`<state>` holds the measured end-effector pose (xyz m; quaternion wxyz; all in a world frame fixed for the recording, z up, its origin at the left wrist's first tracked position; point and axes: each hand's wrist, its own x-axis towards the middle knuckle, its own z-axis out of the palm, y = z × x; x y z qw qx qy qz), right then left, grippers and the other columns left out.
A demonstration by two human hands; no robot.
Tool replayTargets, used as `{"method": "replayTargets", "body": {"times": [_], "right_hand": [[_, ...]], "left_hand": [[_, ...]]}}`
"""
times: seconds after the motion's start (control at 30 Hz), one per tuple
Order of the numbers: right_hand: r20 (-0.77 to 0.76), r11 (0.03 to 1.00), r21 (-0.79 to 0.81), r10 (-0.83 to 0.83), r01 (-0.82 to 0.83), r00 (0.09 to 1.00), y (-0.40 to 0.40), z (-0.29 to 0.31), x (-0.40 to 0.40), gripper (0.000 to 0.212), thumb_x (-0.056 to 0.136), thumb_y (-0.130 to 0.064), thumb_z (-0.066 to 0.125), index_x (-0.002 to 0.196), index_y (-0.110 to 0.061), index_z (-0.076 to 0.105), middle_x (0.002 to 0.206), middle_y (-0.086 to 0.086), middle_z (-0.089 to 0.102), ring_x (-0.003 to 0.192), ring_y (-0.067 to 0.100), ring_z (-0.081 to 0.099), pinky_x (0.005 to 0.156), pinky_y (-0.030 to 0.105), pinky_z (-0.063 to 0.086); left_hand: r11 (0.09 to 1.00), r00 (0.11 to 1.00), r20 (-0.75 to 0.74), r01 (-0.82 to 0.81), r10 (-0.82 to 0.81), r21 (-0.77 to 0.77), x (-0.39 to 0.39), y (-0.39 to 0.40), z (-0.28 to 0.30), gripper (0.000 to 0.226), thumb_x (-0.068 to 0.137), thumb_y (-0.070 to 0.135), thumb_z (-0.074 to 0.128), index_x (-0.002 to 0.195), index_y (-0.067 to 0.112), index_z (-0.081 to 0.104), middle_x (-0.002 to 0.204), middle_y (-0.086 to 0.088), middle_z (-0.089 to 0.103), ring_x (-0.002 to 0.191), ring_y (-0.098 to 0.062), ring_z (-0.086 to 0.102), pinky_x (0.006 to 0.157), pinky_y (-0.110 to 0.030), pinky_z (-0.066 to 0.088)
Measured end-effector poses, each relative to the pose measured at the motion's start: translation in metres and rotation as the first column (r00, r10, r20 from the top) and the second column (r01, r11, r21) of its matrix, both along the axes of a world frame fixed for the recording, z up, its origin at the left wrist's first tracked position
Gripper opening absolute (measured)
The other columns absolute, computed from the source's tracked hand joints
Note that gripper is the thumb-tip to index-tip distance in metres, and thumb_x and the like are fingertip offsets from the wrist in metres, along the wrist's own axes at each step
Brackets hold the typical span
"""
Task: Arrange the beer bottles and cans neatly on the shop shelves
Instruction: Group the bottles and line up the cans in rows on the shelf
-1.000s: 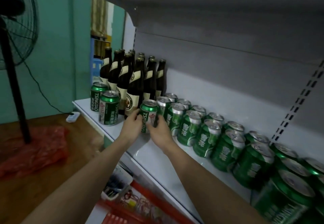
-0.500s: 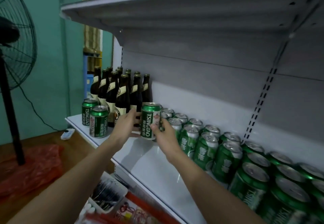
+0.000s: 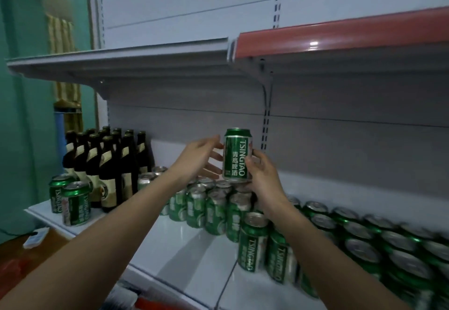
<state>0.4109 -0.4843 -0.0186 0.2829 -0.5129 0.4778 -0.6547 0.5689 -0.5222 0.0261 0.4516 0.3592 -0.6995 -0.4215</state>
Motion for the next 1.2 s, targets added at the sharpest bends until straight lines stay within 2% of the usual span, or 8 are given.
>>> {"method": "replayTargets", "body": {"times": [0.13, 0.2, 0.33, 0.63, 0.93, 1.03, 1.1, 1.2], "right_hand": [[0.002, 0.996, -0.023, -0.090, 0.090, 0.996, 0.038, 0.008, -0.063, 0.026, 0.102, -0.031, 0.051, 0.128, -0.025, 0.052, 0.117, 0.003, 0.069, 0.100, 0.020, 0.070, 0.088, 0.046, 0.058], [-0.005, 0.993, -0.045, -0.110, 0.110, 0.994, 0.062, 0.011, -0.091, 0.022, 0.103, -0.027, 0.049, 0.125, -0.021, 0.051, 0.109, 0.002, 0.069, 0.093, 0.016, 0.071, 0.079, 0.034, 0.059], [-0.018, 0.979, -0.054, -0.196, 0.195, 0.980, 0.109, 0.014, -0.149, 0.017, 0.103, -0.025, 0.048, 0.120, -0.024, 0.050, 0.098, -0.002, 0.069, 0.086, 0.011, 0.070, 0.076, 0.032, 0.058], [-0.097, 0.902, -0.024, -0.431, 0.431, 0.897, 0.205, -0.006, -0.263, 0.047, 0.093, -0.023, 0.068, 0.132, -0.023, 0.042, 0.113, 0.003, 0.067, 0.094, 0.011, 0.070, 0.077, 0.026, 0.057], [-0.082, 0.768, -0.009, -0.639, 0.640, 0.765, 0.256, -0.051, -0.360, 0.046, 0.092, -0.020, 0.069, 0.130, -0.029, 0.044, 0.129, 0.007, 0.060, 0.121, 0.022, 0.056, 0.095, 0.035, 0.048], [-0.132, 0.738, 0.028, -0.666, 0.674, 0.735, 0.261, -0.072, -0.381, 0.047, 0.089, -0.013, 0.072, 0.126, -0.027, 0.045, 0.126, 0.007, 0.057, 0.120, 0.023, 0.054, 0.096, 0.036, 0.046], [-0.158, 0.729, 0.054, -0.669, 0.683, 0.727, 0.258, -0.089, -0.391, 0.049, 0.087, -0.007, 0.072, 0.123, -0.024, 0.043, 0.124, 0.004, 0.053, 0.119, 0.021, 0.050, 0.092, 0.034, 0.043], [-0.185, 0.737, 0.119, -0.642, 0.666, 0.744, 0.249, -0.117, -0.398, 0.048, 0.087, -0.005, 0.072, 0.122, -0.020, 0.043, 0.120, 0.001, 0.052, 0.116, 0.020, 0.049, 0.088, 0.033, 0.043]], "left_hand": [[0.991, 0.993, 0.066, 0.100, -0.094, -0.093, -0.068, 0.028, 0.017, 0.041, 0.097, 0.044, 0.053, 0.129, 0.019, 0.047, 0.122, -0.006, 0.059, 0.069, -0.034, 0.072, 0.070, -0.045, 0.062], [0.985, 0.989, 0.084, 0.128, -0.118, -0.119, -0.103, 0.042, 0.022, 0.053, 0.094, 0.043, 0.059, 0.138, 0.018, 0.043, 0.119, -0.005, 0.059, 0.066, -0.031, 0.072, 0.067, -0.044, 0.062], [0.961, 0.967, 0.107, 0.243, -0.229, -0.133, -0.169, 0.066, 0.025, 0.061, 0.091, 0.039, 0.066, 0.143, 0.016, 0.042, 0.115, -0.009, 0.063, 0.074, -0.027, 0.072, 0.064, -0.041, 0.062], [0.861, 0.866, 0.180, 0.492, -0.467, -0.132, -0.317, 0.126, 0.015, 0.054, 0.089, 0.034, 0.069, 0.136, 0.018, 0.047, 0.114, -0.014, 0.064, 0.075, -0.024, 0.068, 0.063, -0.038, 0.061], [0.741, 0.745, 0.344, 0.649, -0.572, -0.174, -0.434, 0.181, -0.006, 0.066, 0.090, 0.022, 0.069, 0.147, 0.016, 0.038, 0.136, -0.014, 0.054, 0.118, -0.028, 0.058, 0.098, -0.043, 0.051], [0.737, 0.718, 0.394, 0.662, -0.574, -0.134, -0.453, 0.186, -0.021, 0.052, 0.087, 0.020, 0.071, 0.132, 0.010, 0.048, 0.121, -0.011, 0.059, 0.105, -0.024, 0.062, 0.091, -0.040, 0.055], [0.740, 0.714, 0.431, 0.657, -0.551, -0.142, -0.464, 0.185, -0.034, 0.025, 0.085, 0.022, 0.073, 0.100, 0.011, 0.057, 0.092, -0.004, 0.059, 0.080, -0.016, 0.060, 0.072, -0.029, 0.054], [0.743, 0.696, 0.527, 0.648, -0.488, -0.169, -0.475, 0.180, -0.058, 0.030, 0.082, 0.031, 0.076, 0.080, 0.013, 0.052, 0.077, 0.000, 0.051, 0.069, -0.014, 0.050, 0.059, -0.024, 0.039]]}}
